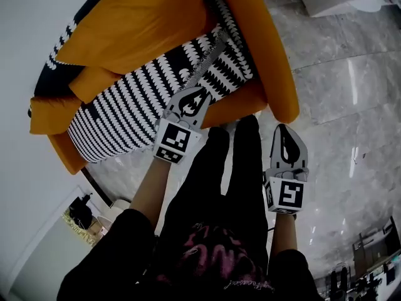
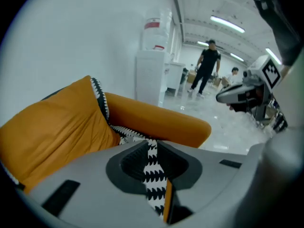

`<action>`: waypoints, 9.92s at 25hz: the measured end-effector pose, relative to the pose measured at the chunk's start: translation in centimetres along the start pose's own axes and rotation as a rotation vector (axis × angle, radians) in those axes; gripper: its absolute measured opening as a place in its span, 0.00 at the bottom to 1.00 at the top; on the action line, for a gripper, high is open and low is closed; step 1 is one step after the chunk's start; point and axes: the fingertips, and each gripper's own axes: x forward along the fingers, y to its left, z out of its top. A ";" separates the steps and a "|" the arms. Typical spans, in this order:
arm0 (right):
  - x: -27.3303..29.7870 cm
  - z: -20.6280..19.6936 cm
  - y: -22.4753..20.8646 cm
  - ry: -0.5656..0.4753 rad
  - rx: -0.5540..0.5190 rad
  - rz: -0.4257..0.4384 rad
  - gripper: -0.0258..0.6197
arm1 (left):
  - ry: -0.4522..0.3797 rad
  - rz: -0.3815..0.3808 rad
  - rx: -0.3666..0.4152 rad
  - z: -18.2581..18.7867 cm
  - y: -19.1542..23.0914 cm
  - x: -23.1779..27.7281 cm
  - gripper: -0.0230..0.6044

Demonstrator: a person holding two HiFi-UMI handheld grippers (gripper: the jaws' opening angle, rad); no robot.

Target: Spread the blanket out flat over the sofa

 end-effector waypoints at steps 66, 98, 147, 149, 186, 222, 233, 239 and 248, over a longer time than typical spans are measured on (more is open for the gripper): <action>0.3 -9.5 -4.9 0.025 0.268 -0.254 0.07 | 0.544 -0.333 0.867 -6.2 3.9 20.3 0.07; -4.2 -8.0 -4.4 -0.065 0.066 -0.129 0.07 | 0.516 -0.271 0.723 -7.4 -6.9 11.0 0.07; 0.3 -5.1 -17.0 0.060 -0.291 0.289 0.07 | 0.392 0.041 -0.122 -6.2 -19.6 16.6 0.07; 0.1 -5.6 -16.6 0.069 -0.300 0.293 0.07 | 0.391 0.034 -0.130 -6.9 -19.8 16.6 0.07; 2.0 -6.3 -14.8 0.106 -0.320 0.270 0.07 | 0.393 -0.162 -0.170 -11.6 -24.8 19.2 0.08; -13.3 16.5 -5.9 -0.301 -0.341 0.189 0.07 | -0.084 0.301 -0.122 9.4 -17.5 -7.7 0.07; -17.4 22.5 -3.4 -0.441 -0.341 0.175 0.07 | -0.257 0.465 -0.063 16.1 -12.9 -16.6 0.07; -19.5 26.0 -1.7 -0.522 -0.362 0.176 0.07 | -0.332 0.562 -0.007 18.8 -10.8 -21.2 0.07; -22.9 31.7 2.1 -0.671 -0.396 0.204 0.07 | -0.507 0.677 -0.006 23.2 -7.4 -29.4 0.07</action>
